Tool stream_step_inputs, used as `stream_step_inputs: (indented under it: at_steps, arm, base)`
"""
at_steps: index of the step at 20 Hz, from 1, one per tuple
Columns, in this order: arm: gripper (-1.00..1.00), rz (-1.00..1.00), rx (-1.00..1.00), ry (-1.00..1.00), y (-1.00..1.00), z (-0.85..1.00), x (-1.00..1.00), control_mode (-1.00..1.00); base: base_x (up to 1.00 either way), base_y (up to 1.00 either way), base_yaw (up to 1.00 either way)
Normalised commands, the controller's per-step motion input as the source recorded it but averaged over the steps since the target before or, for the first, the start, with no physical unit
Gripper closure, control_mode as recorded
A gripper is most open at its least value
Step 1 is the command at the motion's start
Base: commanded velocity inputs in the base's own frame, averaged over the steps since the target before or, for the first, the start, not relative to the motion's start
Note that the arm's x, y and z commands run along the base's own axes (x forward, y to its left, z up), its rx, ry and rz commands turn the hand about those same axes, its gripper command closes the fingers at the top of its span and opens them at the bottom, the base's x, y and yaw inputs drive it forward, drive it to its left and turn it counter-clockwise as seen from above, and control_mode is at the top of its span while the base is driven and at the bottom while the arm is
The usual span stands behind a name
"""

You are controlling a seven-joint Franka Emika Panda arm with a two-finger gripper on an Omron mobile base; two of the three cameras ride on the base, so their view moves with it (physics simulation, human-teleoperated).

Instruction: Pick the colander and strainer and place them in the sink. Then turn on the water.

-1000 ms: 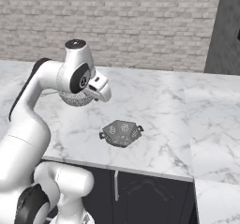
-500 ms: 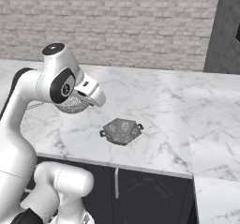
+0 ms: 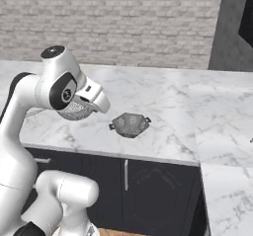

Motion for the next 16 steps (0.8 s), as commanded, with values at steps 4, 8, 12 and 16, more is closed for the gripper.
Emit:
stream_step_inputs:
  at_steps: [4,8,12,16]
  arm:
    - [1.00,0.00,0.00,0.00,0.00,0.00,0.00,1.00]
    - [1.00,0.00,0.00,0.00,0.00,0.00,0.00,1.00]
    - [1.00,0.00,0.00,0.00,0.00,0.00,0.00,1.00]
    - [1.00,0.00,0.00,0.00,0.00,0.00,0.00,1.00]
  base:
    - [-0.29,0.09,-0.44]
    - [0.00,0.00,-0.50]
    - [0.00,0.00,-0.50]
    - [0.00,0.00,-0.50]
